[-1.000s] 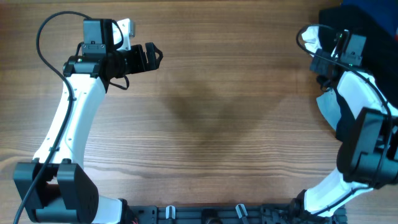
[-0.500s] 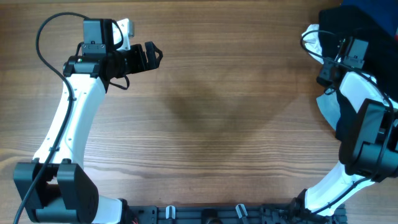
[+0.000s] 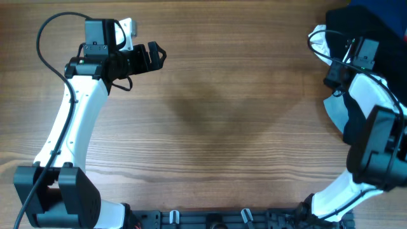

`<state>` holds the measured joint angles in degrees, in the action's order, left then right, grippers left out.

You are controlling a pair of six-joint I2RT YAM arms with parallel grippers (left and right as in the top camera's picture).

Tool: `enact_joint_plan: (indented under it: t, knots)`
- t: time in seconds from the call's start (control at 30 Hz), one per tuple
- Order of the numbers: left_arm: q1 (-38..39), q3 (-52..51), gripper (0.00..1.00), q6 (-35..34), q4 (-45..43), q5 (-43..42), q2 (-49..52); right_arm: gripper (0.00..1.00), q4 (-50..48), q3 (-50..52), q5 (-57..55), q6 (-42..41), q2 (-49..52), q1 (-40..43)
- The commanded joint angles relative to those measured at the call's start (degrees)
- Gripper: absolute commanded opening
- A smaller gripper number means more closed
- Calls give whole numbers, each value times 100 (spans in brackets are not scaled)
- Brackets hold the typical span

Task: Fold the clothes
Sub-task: 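Reach the right gripper into the clothes pile toward the black trousers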

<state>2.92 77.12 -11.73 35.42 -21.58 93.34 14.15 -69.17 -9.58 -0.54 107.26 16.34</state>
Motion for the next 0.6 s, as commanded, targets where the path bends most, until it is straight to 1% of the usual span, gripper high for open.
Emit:
enact_joint_plan:
  t: [0.0, 0.1, 0.2, 0.4, 0.47, 0.57]
  knots:
    - [17, 111, 100, -72, -151, -109, 11, 4, 326, -461, 866, 306, -1215, -446]
    - [9, 111, 100, -72, -358, -94, 11, 4, 769, -857, 992, 496, -1792, -975]
    - [-81, 111, 100, -72, -498, -90, 4, 4, 911, -1082, 1029, 507, -2133, -1672]
    - [-673, 114, 100, -83, -470, -164, -44, 4, 791, -1158, 1346, 269, -2140, -3185]
    - [-876, 114, 100, -120, -433, -352, -46, 4, 774, -1158, 953, 118, -2100, -3464]
    - [-1016, 111, 100, -114, -337, -546, -44, 5, 855, -1158, 424, 98, -2059, -3486]
